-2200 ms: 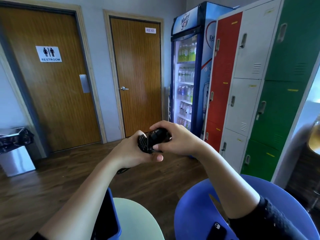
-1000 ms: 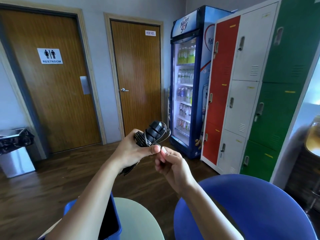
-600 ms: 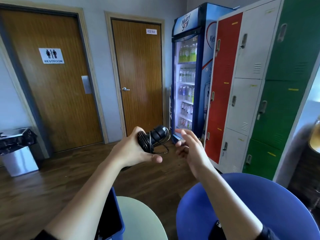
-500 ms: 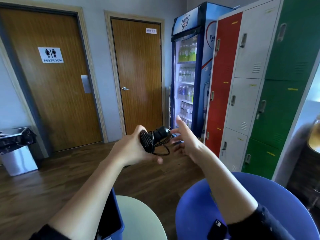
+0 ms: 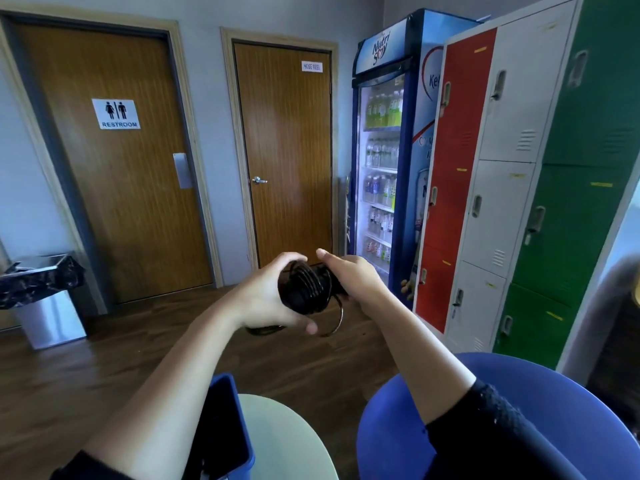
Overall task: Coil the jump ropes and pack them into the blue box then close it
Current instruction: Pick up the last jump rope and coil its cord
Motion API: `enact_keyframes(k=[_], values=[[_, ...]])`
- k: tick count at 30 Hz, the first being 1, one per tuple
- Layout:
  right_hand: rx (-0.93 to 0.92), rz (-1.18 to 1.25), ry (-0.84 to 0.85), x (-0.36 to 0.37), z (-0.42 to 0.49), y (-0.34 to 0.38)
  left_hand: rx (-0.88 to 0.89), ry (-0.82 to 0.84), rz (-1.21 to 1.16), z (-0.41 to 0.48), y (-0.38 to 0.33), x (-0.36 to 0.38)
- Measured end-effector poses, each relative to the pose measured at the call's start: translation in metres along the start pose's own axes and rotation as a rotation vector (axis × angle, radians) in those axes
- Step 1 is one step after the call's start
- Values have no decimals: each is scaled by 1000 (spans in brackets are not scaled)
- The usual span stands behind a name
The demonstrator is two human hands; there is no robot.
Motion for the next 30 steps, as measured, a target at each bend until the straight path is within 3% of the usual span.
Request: enact_keyframes(k=[2, 5, 7, 10, 15, 20, 24, 30], values=[[-52, 82, -46, -3, -1, 0, -42, -76, -169, -3, 6, -11], [-150, 186, -128, -7, -6, 2, -119, -340, -480, -7, 19, -23], [-211, 234, -134, -5, -8, 4, -151, -508, -538, -10, 20, -28], [-273, 265, -115, 0, -12, 6, -200, -618, -587, -13, 17, -30], [-293, 245, -80, 5, -13, 4, -195, -730, -425, -14, 14, -33], [-21, 277, 122, 15, -10, -5, -92, -805, -175, -22, 8, -35], [-31, 239, -127, 3, -11, -8, 8, -801, -125, -21, -1, -34], [-26, 249, -116, 8, -11, -8, 160, -836, 51, -23, -9, -38]])
Point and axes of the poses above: each hand's wrist, its own z-axis towards the middle knuckle, its own x-axis out of the palm, y = z × x, the point moved 6 cm from there along z, towards the middle knuckle, and after that the axes turned 8 degrees about x, right-handed, at the moved point
